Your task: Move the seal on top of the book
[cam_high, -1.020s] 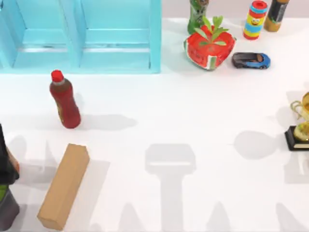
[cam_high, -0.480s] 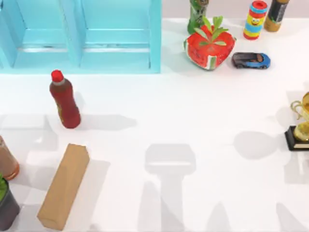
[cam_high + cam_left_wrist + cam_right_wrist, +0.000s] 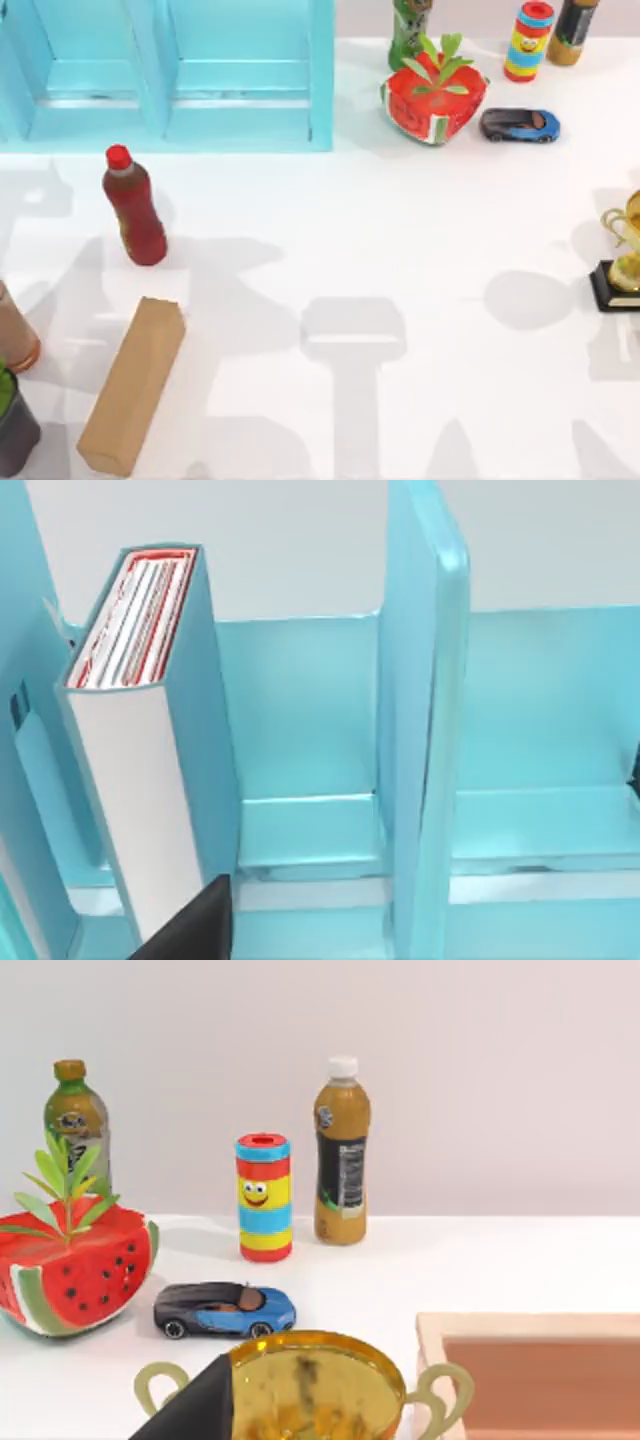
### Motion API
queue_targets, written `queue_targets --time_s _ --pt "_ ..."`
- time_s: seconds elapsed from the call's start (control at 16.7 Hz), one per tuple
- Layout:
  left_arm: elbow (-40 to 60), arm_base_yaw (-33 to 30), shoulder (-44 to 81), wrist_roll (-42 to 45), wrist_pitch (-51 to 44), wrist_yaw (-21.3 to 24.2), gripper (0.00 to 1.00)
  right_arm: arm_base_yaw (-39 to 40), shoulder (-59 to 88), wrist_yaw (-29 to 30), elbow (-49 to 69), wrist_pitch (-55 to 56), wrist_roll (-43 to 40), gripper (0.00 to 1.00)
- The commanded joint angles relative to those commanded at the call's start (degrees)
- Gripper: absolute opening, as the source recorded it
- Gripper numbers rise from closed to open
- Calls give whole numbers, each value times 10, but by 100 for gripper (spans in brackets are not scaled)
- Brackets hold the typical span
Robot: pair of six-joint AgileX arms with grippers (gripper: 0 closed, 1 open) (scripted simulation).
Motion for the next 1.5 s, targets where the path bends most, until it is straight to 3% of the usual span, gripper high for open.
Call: queue_targets --time_s 0.36,0.66,1.08,1.5 --pt "134 67 270 26 83 71 100 0 0 0 0 0 0 100" --pt "192 96 380 38 120 103 100 0 0 0 0 0 0 100" --pt "194 95 386 38 122 104 100 0 0 0 0 0 0 100" --pt "272 48 446 19 116 59 100 0 0 0 0 0 0 100"
